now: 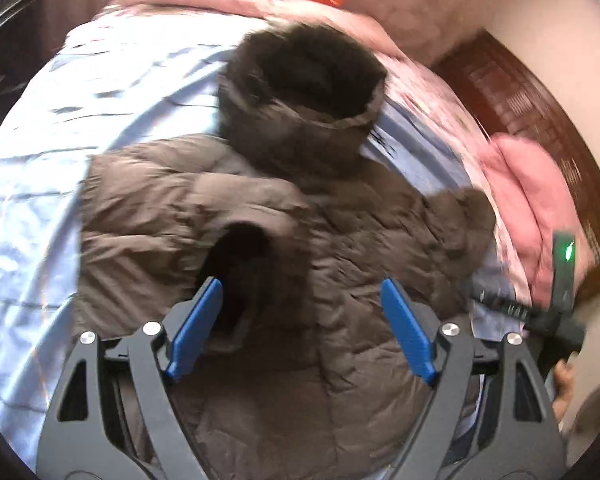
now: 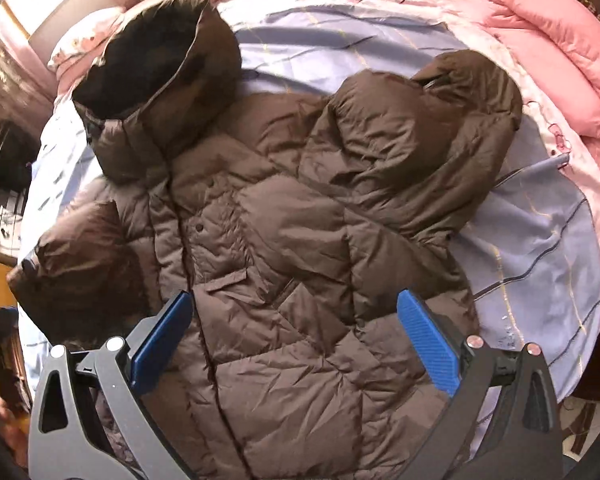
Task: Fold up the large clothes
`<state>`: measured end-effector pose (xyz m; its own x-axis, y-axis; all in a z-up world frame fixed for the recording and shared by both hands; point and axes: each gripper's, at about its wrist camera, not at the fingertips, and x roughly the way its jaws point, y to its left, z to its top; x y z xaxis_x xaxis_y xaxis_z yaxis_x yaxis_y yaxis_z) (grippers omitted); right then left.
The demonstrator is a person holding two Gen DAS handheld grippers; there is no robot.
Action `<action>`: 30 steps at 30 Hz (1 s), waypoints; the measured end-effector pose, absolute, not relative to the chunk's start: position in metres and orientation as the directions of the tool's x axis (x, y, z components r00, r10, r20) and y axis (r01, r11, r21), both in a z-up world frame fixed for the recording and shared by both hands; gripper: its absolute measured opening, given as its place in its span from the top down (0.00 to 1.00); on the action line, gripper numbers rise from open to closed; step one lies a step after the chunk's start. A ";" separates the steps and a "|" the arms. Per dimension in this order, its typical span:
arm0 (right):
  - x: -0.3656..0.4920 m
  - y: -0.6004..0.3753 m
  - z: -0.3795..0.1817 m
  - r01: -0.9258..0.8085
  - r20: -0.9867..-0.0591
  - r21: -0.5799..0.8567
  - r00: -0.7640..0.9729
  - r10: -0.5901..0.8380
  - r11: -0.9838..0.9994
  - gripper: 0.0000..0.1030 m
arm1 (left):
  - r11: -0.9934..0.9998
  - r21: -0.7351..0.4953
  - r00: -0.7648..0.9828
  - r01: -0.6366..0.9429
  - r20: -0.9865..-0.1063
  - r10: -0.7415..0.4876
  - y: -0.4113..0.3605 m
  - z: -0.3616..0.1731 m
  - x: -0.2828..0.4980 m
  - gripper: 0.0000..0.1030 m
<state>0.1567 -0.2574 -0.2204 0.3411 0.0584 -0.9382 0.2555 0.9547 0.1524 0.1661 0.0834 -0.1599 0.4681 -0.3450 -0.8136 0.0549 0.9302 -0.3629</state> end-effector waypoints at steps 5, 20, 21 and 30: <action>0.150 -0.175 -0.211 0.039 -0.915 0.126 0.390 0.102 0.991 0.01 | 0.890 -0.340 0.468 -0.304 -0.867 -0.171 0.162 -0.181 0.185 0.13; 0.211 -0.052 -0.232 0.034 -0.833 -0.249 0.502 -0.232 0.968 0.74 | 0.855 -0.272 0.331 -0.443 -0.935 -0.126 0.200 -0.233 0.194 0.10; 0.216 -0.068 -0.226 0.061 -0.826 -0.228 0.516 -0.226 0.972 0.74 | 0.861 -0.259 0.313 -0.437 -0.942 -0.124 0.201 -0.238 0.196 0.10; 0.251 -0.226 -0.210 0.296 -0.828 -0.140 0.488 -0.276 0.945 0.38 | 0.901 0.076 0.223 -0.428 -0.957 0.186 0.190 -0.251 0.210 0.10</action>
<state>0.2511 -0.2264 -0.2104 0.4882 -0.2757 -0.8281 0.2955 0.9450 -0.1404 0.2099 0.1899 -0.2509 0.2227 0.1864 -0.9569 -0.4279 0.9006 0.0758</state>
